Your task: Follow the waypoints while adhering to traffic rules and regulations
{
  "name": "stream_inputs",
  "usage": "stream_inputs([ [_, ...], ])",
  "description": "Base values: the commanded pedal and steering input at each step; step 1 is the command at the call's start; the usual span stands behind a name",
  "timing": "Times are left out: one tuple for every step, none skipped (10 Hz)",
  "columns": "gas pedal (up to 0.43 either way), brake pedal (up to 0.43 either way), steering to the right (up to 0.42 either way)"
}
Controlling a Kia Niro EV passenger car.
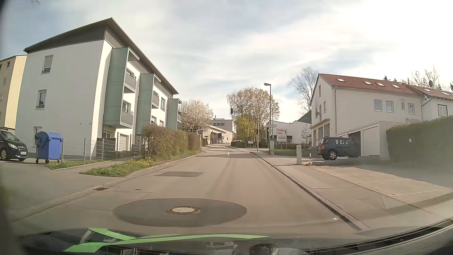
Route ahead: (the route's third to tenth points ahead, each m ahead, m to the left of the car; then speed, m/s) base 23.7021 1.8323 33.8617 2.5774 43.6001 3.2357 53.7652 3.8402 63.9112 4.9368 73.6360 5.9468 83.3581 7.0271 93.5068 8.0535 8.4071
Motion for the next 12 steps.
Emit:
stream_inputs([
  [0.177,0.000,0.003],
  [0.177,0.000,0.002],
  [0.177,0.000,0.003],
  [0.177,0.000,0.003],
  [0.169,0.000,0.003],
  [0.157,0.000,0.003],
  [0.157,0.000,0.003],
  [0.157,0.000,0.004],
  [0.157,0.000,0.003],
  [0.157,0.000,0.000],
  [0.157,0.000,-0.004],
  [0.157,0.000,-0.009],
])
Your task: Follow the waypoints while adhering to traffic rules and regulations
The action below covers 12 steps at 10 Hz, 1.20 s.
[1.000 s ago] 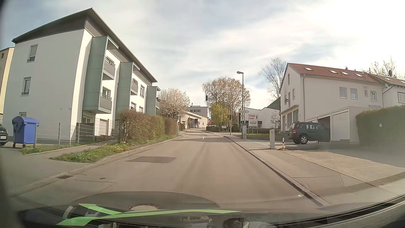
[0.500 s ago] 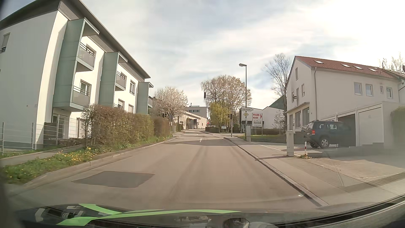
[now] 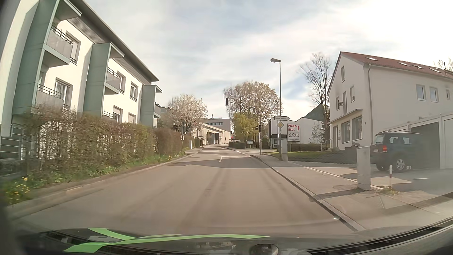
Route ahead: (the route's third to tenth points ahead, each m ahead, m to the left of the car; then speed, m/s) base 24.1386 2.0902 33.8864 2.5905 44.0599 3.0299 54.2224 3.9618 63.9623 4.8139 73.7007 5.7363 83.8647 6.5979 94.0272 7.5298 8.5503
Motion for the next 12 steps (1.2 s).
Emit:
stream_inputs([
  [0.157,0.000,-0.009],
  [0.157,0.000,-0.007],
  [0.150,0.000,-0.006],
  [0.150,0.000,-0.008],
  [0.150,0.000,-0.009],
  [0.150,0.000,-0.008],
  [0.150,0.000,-0.008],
  [0.150,0.000,-0.009],
  [0.150,0.000,-0.008],
  [0.150,0.000,-0.008],
  [0.157,0.000,-0.008],
  [0.157,0.000,-0.008],
])
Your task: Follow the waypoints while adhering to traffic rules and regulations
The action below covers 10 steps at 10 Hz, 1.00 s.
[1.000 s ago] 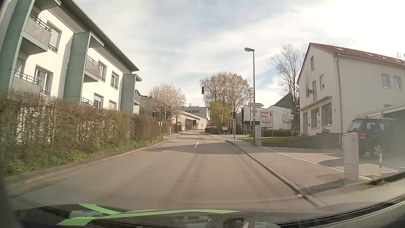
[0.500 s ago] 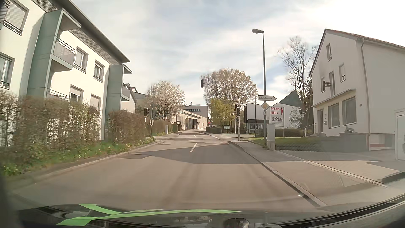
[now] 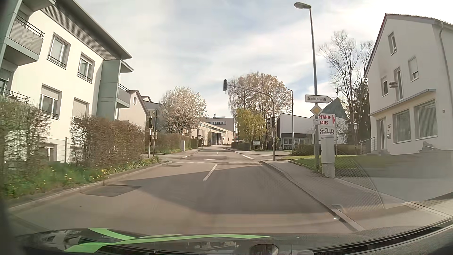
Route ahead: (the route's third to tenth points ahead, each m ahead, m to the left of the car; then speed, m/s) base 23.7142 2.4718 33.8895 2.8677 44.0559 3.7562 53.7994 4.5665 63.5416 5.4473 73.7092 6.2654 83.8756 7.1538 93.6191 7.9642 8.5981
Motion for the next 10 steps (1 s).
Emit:
stream_inputs([
  [0.157,0.000,-0.008],
  [0.157,0.000,-0.008],
  [0.157,0.000,-0.008],
  [0.157,0.000,-0.009],
  [0.157,0.000,-0.008],
  [0.157,0.000,-0.009],
  [0.130,0.000,-0.009],
  [0.130,0.000,-0.011],
  [0.130,0.000,-0.014],
  [0.130,0.000,-0.015],
])
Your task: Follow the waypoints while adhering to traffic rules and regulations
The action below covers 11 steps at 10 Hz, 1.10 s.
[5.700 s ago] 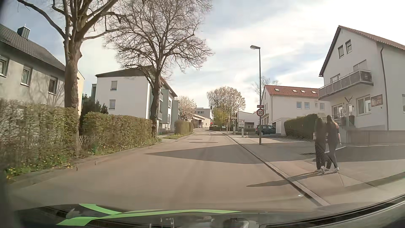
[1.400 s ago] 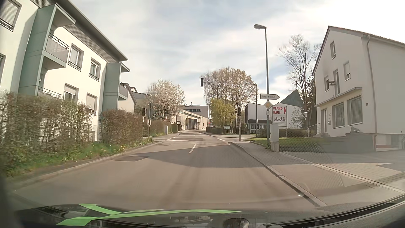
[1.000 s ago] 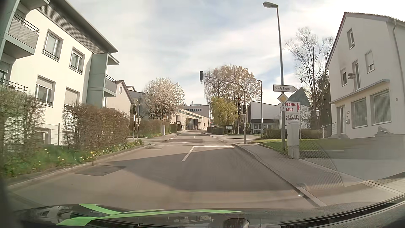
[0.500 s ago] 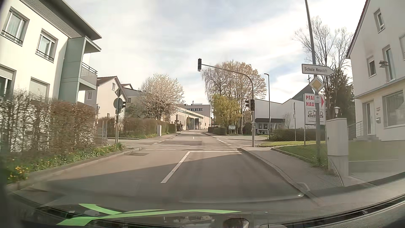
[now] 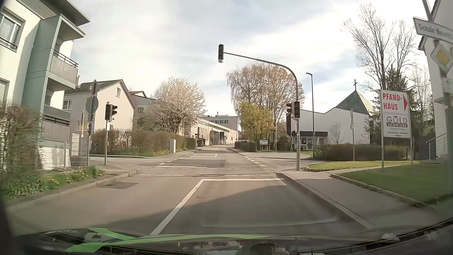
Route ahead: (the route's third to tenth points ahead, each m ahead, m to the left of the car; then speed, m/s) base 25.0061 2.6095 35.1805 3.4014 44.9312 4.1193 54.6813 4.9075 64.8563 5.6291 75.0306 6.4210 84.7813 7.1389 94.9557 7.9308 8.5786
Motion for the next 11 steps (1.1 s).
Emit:
stream_inputs([
  [0.130,0.000,-0.016],
  [0.130,0.000,-0.016],
  [0.138,0.000,-0.016],
  [0.138,0.000,-0.016],
  [0.138,0.000,-0.016],
  [0.150,0.000,-0.016],
  [0.150,0.000,-0.015],
  [0.150,0.000,-0.015],
  [0.150,0.000,-0.015],
  [0.150,0.000,-0.015],
  [0.150,0.000,-0.014],
])
